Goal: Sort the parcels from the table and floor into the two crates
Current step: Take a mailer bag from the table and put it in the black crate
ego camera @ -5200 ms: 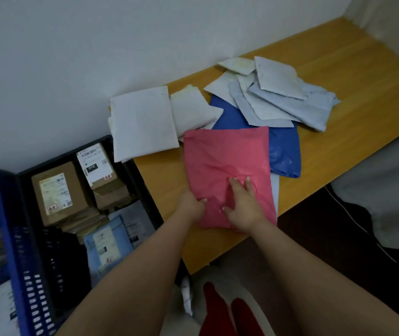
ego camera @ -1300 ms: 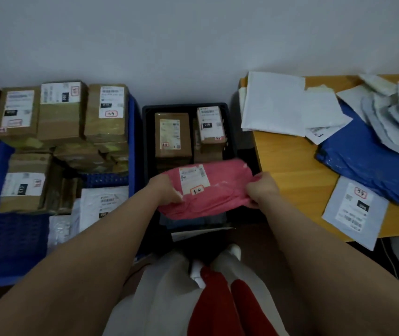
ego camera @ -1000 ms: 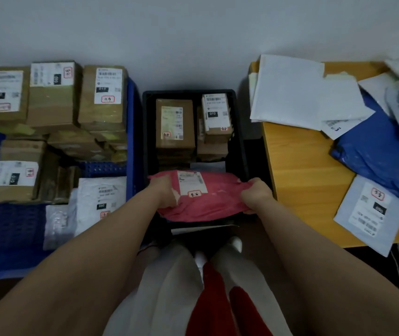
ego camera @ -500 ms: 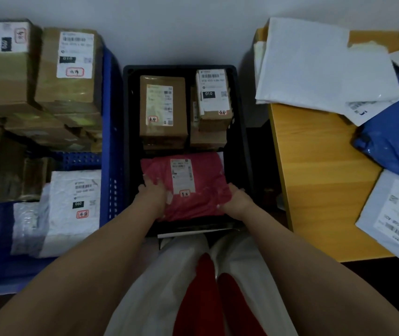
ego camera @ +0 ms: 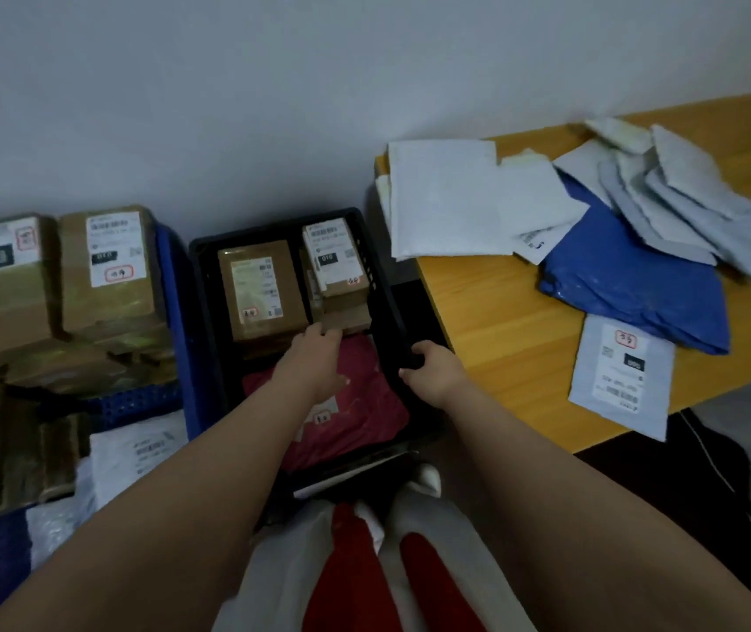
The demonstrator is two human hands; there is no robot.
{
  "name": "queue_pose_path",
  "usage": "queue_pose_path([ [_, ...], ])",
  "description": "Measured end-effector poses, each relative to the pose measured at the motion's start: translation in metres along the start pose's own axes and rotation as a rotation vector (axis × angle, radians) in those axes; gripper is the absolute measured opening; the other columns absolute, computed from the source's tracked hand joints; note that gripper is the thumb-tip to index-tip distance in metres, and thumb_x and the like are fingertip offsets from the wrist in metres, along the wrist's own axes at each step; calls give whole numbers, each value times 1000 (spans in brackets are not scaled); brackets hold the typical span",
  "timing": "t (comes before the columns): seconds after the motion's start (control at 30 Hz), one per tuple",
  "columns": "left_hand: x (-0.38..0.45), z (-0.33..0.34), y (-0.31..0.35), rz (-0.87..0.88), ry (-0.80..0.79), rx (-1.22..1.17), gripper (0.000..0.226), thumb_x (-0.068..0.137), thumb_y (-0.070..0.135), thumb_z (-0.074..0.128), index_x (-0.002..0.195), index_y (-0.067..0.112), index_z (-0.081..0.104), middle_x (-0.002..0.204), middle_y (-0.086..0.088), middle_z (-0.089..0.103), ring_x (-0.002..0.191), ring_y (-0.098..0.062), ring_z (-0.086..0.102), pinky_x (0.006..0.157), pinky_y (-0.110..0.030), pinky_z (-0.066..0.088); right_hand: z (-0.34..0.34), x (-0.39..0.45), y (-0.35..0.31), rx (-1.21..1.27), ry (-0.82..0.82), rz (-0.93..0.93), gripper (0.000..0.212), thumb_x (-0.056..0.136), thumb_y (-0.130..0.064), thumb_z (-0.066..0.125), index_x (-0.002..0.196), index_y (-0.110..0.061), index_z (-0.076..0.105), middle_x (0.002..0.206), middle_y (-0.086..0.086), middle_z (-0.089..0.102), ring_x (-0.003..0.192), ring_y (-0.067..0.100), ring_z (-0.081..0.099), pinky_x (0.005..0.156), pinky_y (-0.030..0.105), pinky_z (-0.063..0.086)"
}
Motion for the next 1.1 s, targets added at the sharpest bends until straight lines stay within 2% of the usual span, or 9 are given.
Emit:
queue_pose_path([
  [0.13,2,-16,49,123,40,22,76,90,30,65,151,16,23,156,-14,18,140,-35,23,110,-43,34,-26,-18,19,57,84,41,57,95,-24,59,145,-8,38,144,11,46,128,29,49,90,29,44],
  [0.23,5,-13,85,186,42,40,78,90,30,65,153,15,21,157,-14,16,141,-35,22,112,-43,32,-45,-29,47,78,149,78,55,93,-24,61,142,-7,41,139,13,50,124,30,52,88,27,44],
  [0.37,12,3,134,255,9,41,80,91,31,65,154,16,17,159,-12,13,143,-34,20,112,-42,32,-71,-35,88,97,189,142,57,95,-25,58,146,-11,35,137,16,49,116,33,55,89,40,50],
  [0.5,22,25,189,307,-22,30,79,91,29,65,153,16,18,158,-10,16,143,-32,21,113,-43,32,-106,-34,132,94,222,178,58,95,-26,58,145,-12,35,142,15,42,124,36,46,99,46,46],
  [0.63,34,50,246,324,-57,25,78,90,29,67,152,17,21,157,-8,18,139,-30,31,110,-40,36,-143,-35,182,53,321,231,58,91,-23,62,143,-12,38,139,14,45,128,34,40,103,43,41],
  [0.73,43,68,285,337,-75,16,76,89,28,67,151,17,24,156,-8,22,139,-28,31,111,-38,34,-168,-37,221,53,399,306,61,88,-19,61,143,-11,35,142,13,40,131,33,33,105,41,36],
  [0.83,50,83,316,332,-105,-4,76,90,26,65,152,16,23,157,-8,21,139,-28,31,112,-38,33,-187,-37,258,75,427,392,65,86,-19,62,143,-10,30,147,12,32,135,34,27,107,42,33],
  [0.97,57,102,347,343,-176,51,77,91,26,64,154,15,20,157,-10,23,140,-29,30,113,-36,30,-201,-33,295,132,426,505,73,82,-24,68,141,-9,27,147,14,30,133,35,28,104,46,34],
  [1.1,60,124,360,313,-302,125,75,96,23,55,155,14,8,161,-9,15,146,-30,16,119,-37,18,-197,-25,317,283,364,588,78,82,-30,71,142,-11,25,144,15,32,131,37,36,105,49,34],
])
Point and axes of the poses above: each hand's wrist, its own x-axis towards the middle knuckle, its own z-axis out of the palm, y = z × x, the point moved 9 cm from there along x, towards the middle knuckle
